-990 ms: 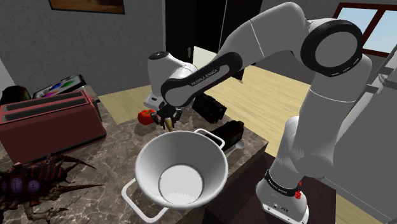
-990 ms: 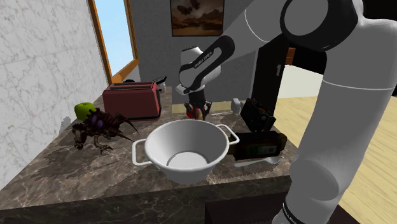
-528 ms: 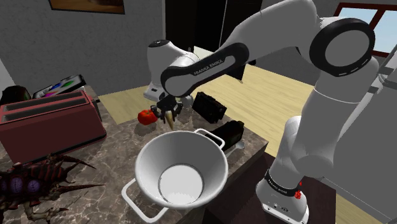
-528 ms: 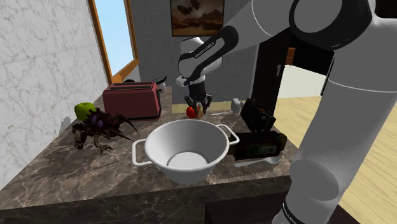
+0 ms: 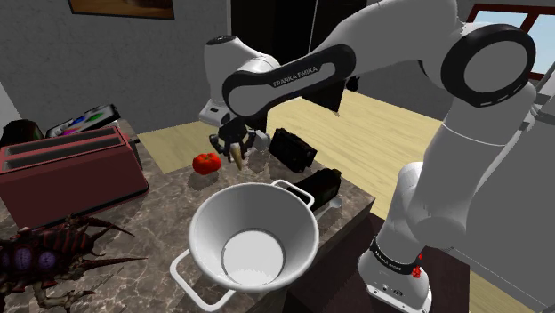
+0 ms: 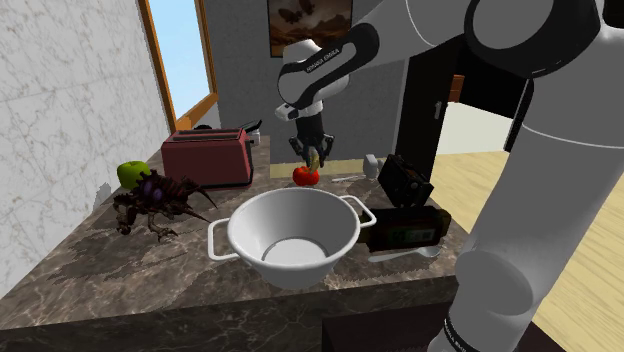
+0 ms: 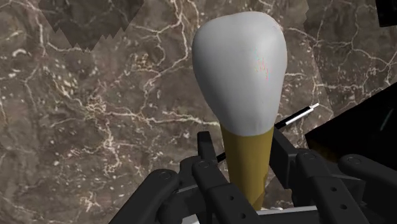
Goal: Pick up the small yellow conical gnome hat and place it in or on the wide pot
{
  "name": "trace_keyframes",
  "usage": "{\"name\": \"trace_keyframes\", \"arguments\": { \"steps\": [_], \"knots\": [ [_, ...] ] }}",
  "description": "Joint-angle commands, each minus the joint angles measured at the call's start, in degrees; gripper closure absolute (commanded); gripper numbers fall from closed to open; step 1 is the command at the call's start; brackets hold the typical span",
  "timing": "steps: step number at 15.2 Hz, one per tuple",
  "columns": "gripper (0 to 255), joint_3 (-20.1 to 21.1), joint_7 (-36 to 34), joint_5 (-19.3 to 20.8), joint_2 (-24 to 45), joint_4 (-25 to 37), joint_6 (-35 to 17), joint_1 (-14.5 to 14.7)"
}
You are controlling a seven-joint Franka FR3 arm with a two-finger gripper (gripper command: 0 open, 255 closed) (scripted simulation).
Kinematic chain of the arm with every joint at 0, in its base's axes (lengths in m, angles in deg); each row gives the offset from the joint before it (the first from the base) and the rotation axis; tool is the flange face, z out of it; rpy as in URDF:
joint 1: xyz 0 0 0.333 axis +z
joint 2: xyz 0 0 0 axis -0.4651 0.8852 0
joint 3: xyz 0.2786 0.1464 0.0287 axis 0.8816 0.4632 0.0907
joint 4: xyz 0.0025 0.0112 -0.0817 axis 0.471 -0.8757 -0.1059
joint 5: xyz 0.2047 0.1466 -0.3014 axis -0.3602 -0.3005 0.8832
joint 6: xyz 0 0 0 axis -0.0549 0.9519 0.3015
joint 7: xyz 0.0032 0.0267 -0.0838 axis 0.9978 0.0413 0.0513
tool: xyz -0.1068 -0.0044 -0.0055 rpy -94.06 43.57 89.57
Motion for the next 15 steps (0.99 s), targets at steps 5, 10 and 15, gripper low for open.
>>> {"name": "trace_keyframes", "arguments": {
  "steps": [5, 10, 15],
  "knots": [
    [255, 0.09, 0.69, -0.36, -1.11, 3.49, 4.57, 0.09],
    [255, 1.88, -2.38, -0.82, -5.30, -0.08, 5.69, 1.70],
    [255, 5.23, -7.86, -2.17, -11.21, -6.06, 6.42, 4.48]
  ]
}}
